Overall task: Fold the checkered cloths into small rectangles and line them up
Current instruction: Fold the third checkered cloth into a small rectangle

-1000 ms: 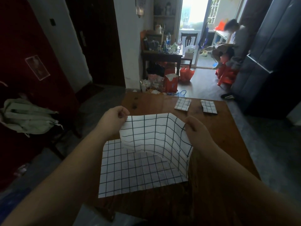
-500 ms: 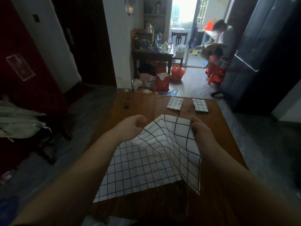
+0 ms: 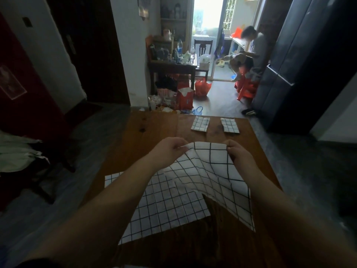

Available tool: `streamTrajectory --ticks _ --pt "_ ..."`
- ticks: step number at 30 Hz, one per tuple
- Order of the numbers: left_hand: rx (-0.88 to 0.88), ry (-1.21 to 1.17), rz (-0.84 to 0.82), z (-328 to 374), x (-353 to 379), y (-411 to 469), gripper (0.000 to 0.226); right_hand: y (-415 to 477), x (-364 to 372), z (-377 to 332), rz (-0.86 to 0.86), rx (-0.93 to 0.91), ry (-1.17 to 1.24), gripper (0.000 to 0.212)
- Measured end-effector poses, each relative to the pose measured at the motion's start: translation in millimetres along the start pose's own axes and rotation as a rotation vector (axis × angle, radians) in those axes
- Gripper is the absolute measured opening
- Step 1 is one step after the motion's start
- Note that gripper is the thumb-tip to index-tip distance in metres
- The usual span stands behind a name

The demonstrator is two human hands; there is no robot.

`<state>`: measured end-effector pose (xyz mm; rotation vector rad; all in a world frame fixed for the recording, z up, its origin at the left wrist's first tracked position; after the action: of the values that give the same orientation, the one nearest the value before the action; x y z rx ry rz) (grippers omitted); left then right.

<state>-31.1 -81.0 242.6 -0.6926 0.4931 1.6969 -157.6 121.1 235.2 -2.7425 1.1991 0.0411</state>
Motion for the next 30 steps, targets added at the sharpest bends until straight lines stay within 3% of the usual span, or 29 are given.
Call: streamTrajectory --ticks 3,10,16,20,23,26,30 --pt "0.008 -0.008 -0.025 -0.3 -7.2 -1.1 0.018 -3.3 -2.5 0.7 0.011 -0.080 -0.142 0.021" --pt "-0.022 -0.081 -0.092 7.9 -36.2 -13.7 0.015 6.7 3.2 -5.0 0.100 -0.225 -0.695 0.019" --pt "-0.065 0.026 -0.089 8.7 -49.8 -16.0 0.019 3.9 21.5 -16.9 0.276 -0.533 -0.821 0.020" --pt "-0.092 0.089 -0.080 6.1 -49.7 -18.0 0.024 -2.4 49.8 -13.2 0.143 -0.725 -0.860 0.019" --pt "-0.103 0.090 -0.064 2.6 -47.9 -18.4 0.033 -9.1 67.5 -2.7 0.138 -0.834 -0.958 0.025" --pt "-0.143 0.086 -0.041 -1.0 -47.6 -20.9 0.037 -15.2 73.5 1.9 0.165 -0.859 -0.952 0.028" --pt "-0.158 0.074 0.001 -3.8 -47.2 -21.9 0.037 -17.3 84.5 8.0 -0.045 -0.858 -1.057 0.030"
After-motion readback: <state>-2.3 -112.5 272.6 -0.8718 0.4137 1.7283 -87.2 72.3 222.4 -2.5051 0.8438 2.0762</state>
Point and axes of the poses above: each hand's wrist, its own y-axis towards the middle knuckle, its own x-axis out of the palm, z = x × y, the point moved 3 cm from there along y, towards the middle knuckle, and after that the axes turned 7 degrees about -z, right-handed, at the moved point
